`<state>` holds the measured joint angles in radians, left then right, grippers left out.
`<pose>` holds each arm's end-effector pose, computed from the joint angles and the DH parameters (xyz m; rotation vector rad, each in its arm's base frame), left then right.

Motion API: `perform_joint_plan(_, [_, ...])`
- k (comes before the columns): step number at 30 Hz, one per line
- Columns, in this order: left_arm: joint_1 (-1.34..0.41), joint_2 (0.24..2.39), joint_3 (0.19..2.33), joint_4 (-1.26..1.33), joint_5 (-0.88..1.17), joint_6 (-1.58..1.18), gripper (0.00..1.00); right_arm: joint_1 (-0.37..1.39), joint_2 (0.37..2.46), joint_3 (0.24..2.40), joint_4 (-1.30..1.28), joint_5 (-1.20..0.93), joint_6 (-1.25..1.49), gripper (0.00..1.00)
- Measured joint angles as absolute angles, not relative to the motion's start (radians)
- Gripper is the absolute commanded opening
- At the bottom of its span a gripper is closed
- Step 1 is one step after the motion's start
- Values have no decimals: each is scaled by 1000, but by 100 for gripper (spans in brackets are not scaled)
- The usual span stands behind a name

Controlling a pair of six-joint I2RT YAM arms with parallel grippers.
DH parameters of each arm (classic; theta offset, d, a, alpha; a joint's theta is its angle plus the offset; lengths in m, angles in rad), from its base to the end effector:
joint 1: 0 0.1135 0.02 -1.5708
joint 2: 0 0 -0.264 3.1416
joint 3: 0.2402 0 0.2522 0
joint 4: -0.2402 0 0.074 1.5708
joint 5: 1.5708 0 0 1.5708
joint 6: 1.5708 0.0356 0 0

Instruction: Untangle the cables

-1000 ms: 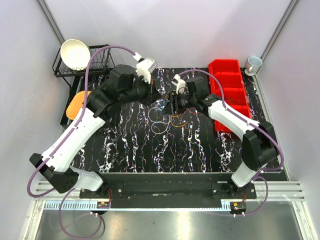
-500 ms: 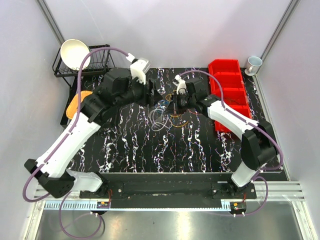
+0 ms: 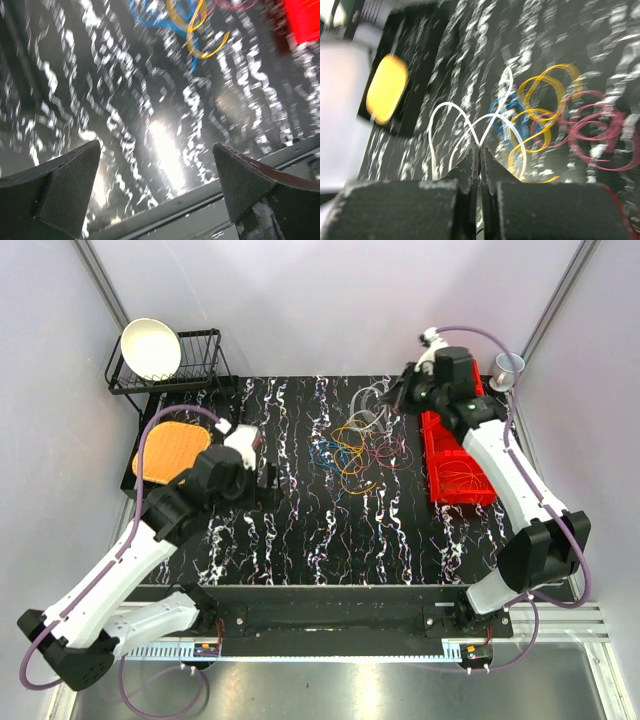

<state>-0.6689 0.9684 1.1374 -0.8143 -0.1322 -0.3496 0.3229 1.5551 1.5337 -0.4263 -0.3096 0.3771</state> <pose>0.1513 -0.1136 0.3656 0.2831 2.2236 -0.4154 0.3373 0.1243 0.3855 -0.1469 2.0730 0.7494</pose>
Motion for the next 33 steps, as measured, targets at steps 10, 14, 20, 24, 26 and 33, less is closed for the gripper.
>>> perform_joint_plan(10, [-669, 882, 980, -841, -188, -447, 99, 149, 1605, 1667, -527, -157, 423, 0])
perform_joint_plan(14, [-669, 871, 972, -852, -218, -494, 99, 52, 1661, 1711, -544, -133, 476, 0])
perform_joint_plan(20, [-669, 857, 956, -893, -296, -559, 99, -31, 1773, 1790, -560, -112, 541, 0])
perform_joint_plan(24, [-669, 842, 921, -908, -338, -586, 99, -64, 1841, 1850, -573, -88, 590, 0])
perform_joint_plan(26, [-669, 840, 911, -915, -350, -589, 99, -77, 1864, 1872, -575, -74, 619, 0])
perform_joint_plan(33, [-669, 840, 907, -925, -401, -590, 99, -124, 1957, 1938, -574, -60, 743, 0])
